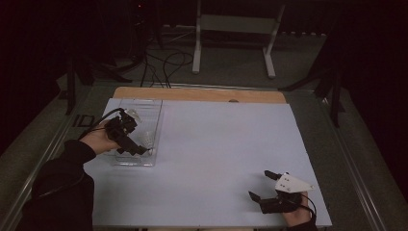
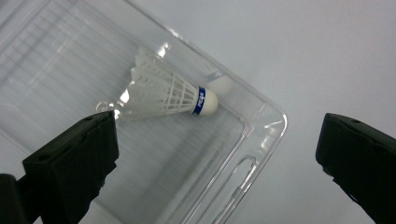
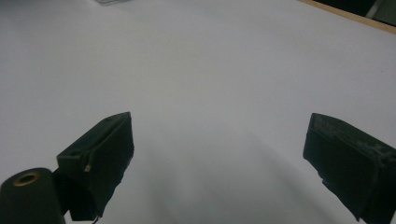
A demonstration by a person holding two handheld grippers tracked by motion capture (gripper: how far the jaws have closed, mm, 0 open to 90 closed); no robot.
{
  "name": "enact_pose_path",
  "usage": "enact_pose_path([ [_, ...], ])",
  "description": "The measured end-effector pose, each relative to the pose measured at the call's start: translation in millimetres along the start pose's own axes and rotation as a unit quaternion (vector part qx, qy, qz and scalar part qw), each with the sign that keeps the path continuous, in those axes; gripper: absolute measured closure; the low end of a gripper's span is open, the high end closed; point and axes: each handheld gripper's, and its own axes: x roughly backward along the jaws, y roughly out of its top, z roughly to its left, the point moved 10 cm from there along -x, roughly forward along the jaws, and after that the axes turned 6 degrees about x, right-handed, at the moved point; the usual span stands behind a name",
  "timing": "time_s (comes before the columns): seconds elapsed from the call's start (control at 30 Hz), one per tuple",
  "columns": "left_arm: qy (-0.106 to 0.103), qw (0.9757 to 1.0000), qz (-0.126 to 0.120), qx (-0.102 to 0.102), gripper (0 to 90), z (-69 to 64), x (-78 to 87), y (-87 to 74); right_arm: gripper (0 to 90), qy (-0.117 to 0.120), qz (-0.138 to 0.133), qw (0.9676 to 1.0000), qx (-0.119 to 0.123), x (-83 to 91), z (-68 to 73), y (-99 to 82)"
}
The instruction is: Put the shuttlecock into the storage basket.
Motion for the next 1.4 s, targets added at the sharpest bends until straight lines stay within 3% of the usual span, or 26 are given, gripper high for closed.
enact_pose_path([
  [0.2, 0.001, 0.9999, -0.011, -0.002, 0.1, -4.6, 2.4, 6.4, 8.5, 0.000, 0.000, 1.0000, 0.000, 0.0, 0.1, 0.0],
  [0.43, -0.013, 0.9998, -0.015, -0.010, 0.2, -15.8, 2.1, 12.9, 8.5, -0.003, 0.000, 1.0000, 0.001, -0.1, -0.6, 0.1],
  [0.8, 0.001, 0.9994, -0.030, -0.018, 0.1, -26.7, -0.4, 29.1, 8.5, -0.003, 0.000, 1.0000, -0.002, -0.3, -0.9, -0.4],
  [1.07, -0.004, 0.9987, -0.046, -0.021, 0.2, -37.0, -1.1, 38.9, 8.5, -0.003, 0.001, 1.0000, -0.002, -0.3, -1.0, -0.7],
  [1.4, -0.024, 0.9974, -0.061, -0.030, 0.2, -55.7, -1.4, 48.9, 8.5, -0.003, 0.000, 1.0000, -0.001, -0.2, -1.0, -0.7],
])
